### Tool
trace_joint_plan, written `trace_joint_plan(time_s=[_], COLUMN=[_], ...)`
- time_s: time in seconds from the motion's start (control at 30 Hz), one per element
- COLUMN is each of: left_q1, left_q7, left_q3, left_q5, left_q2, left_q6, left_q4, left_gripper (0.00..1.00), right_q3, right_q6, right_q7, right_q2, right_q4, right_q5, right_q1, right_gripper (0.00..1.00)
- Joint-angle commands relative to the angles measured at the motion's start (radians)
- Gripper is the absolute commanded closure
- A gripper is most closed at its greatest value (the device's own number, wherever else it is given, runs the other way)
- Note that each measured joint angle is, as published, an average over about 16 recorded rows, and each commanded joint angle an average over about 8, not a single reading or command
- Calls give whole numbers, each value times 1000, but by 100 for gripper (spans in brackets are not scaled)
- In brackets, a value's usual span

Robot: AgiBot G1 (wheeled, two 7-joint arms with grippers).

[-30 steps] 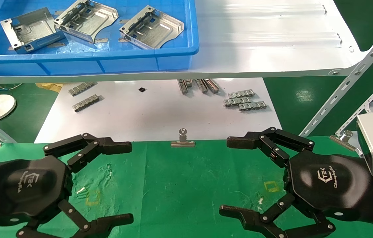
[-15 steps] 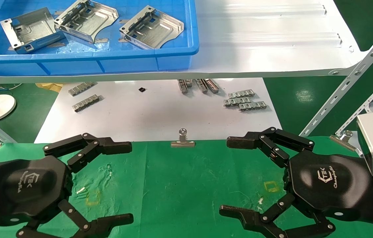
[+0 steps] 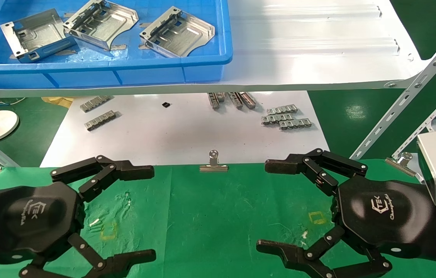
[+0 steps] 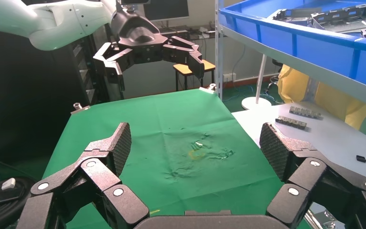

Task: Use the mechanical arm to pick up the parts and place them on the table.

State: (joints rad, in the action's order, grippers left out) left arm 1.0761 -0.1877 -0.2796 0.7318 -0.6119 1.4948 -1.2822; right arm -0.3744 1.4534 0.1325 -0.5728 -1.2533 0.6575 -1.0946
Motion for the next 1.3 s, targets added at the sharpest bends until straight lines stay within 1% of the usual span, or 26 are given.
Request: trace_joint_plan(time_s=[0.03, 1.3], left_q1=[0, 0], left_q7=[0, 0], left_q3=[0, 0], left_q5=[0, 0], left_q2=[0, 0], left_q6=[0, 0], left_q4=[0, 0], left_gripper=[0, 0], right_q3=[0, 0], right_q6=[0, 0], right_q7=[0, 0], right_q2=[0, 0], right_q4=[0, 0], right_q5=[0, 0], right_q1=[0, 0], right_gripper=[0, 0])
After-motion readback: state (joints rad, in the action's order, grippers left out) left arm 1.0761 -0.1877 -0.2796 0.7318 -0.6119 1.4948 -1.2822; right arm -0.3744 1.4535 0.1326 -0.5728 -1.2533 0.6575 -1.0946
